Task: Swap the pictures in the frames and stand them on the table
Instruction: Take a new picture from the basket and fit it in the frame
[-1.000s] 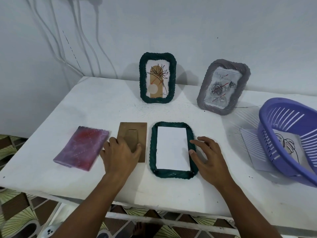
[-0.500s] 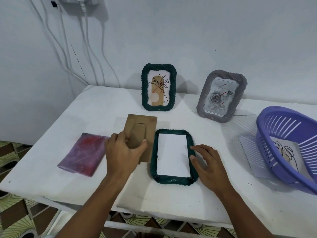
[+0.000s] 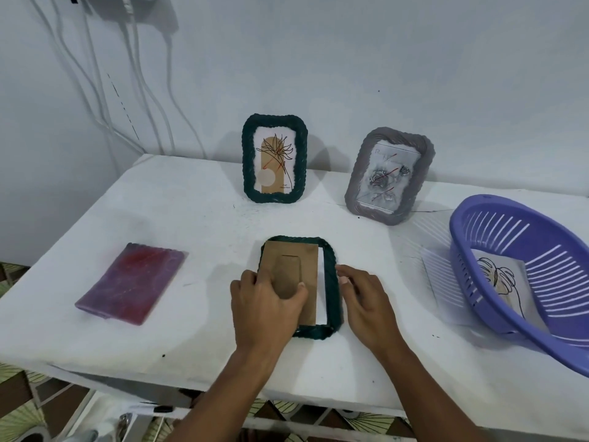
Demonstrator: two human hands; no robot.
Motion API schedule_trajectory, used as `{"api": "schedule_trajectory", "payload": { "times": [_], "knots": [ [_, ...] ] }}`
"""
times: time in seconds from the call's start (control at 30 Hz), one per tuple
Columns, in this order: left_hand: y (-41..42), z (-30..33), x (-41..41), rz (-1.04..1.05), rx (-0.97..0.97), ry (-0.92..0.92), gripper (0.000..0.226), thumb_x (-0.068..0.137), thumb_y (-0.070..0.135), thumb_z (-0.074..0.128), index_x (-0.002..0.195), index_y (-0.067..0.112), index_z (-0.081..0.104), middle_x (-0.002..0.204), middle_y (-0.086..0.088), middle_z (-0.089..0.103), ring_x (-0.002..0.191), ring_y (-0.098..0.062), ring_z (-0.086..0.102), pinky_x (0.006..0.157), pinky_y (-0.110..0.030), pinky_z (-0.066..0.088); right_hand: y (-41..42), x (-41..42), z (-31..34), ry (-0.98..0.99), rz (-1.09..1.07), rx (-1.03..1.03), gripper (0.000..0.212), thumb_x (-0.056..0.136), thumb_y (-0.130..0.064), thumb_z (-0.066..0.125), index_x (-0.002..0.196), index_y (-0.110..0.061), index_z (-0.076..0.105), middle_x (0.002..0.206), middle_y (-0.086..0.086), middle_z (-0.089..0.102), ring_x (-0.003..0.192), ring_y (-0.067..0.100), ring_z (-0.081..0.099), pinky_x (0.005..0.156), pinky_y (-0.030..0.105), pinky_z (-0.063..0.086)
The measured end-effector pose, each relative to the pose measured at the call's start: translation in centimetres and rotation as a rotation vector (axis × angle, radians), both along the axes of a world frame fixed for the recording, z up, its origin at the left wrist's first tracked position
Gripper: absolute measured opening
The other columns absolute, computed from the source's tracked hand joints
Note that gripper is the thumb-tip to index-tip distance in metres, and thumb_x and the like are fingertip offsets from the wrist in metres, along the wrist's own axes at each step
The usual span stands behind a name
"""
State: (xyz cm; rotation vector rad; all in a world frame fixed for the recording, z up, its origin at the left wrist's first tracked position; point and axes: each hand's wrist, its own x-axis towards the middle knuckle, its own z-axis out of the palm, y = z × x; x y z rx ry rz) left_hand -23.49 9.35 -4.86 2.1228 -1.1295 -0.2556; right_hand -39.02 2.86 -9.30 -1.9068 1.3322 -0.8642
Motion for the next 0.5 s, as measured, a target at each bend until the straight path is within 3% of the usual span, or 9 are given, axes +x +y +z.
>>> {"api": "schedule_trajectory", "payload": {
  "times": [0.17,0.5],
  "knots": [
    [-0.5,-0.4,-1.3,0.019,0.051,-0.036,0.053,0.073,0.053,0.064,0.102,0.008,0.061,0.093,-0.005,0.055,0.091,-0.021,0.045,0.076,-0.037,0.048,0.0,-0.2,0.0,-0.020,0.017,0.005,0.029,0.100,-0.024,0.042,0.125,-0.027,0.056,0.117,-0.015,0.057,0.108,0.001,0.045,0.089,0.004,0.031],
    [-1.3,-0.9,-1.8,0.041,0.106,-0.087,0.054,0.073,0.054,0.064,0.104,0.010,0.062,0.094,-0.006,0.058,0.091,-0.025,0.049,0.079,-0.038,0.046,-0.1,-0.4,-0.3,-0.037,0.032,-0.004,0.029,0.100,-0.024,0.042,0.125,-0.027,0.056,0.116,-0.014,0.058,0.107,0.002,0.046,0.091,0.007,0.032]
  ]
}}
